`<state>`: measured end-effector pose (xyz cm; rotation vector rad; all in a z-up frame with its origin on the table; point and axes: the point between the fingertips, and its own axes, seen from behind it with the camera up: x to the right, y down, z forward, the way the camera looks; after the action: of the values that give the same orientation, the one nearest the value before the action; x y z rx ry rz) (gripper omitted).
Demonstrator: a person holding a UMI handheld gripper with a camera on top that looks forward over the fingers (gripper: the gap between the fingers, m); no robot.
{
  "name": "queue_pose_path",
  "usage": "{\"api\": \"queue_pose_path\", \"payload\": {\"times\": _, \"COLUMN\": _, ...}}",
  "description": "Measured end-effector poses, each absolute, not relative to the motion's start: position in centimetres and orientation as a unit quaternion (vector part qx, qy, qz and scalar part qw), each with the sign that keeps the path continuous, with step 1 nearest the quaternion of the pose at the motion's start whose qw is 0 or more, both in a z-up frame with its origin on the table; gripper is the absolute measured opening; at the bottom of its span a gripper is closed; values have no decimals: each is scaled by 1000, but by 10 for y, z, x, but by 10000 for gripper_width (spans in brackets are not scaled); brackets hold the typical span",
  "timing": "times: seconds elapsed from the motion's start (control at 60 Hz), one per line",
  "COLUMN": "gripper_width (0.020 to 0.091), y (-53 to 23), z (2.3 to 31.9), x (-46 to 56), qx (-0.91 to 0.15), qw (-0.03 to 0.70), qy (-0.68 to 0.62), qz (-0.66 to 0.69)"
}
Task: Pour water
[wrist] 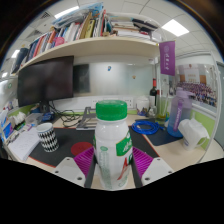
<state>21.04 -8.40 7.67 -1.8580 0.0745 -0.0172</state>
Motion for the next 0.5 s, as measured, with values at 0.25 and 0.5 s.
{"api": "queue_pose_path", "payload": {"times": 0.25, "gripper_width": 373, "y": -84, "z": 76, "x": 214, "qx": -802, "qw": 596, "qy": 35, "qz": -15}}
{"api": "queue_pose_path", "payload": {"times": 0.5, "gripper_width": 347, "y": -80, "z": 95, "x": 210, "qx": -805, "qw": 590, "qy": 13, "qz": -57}}
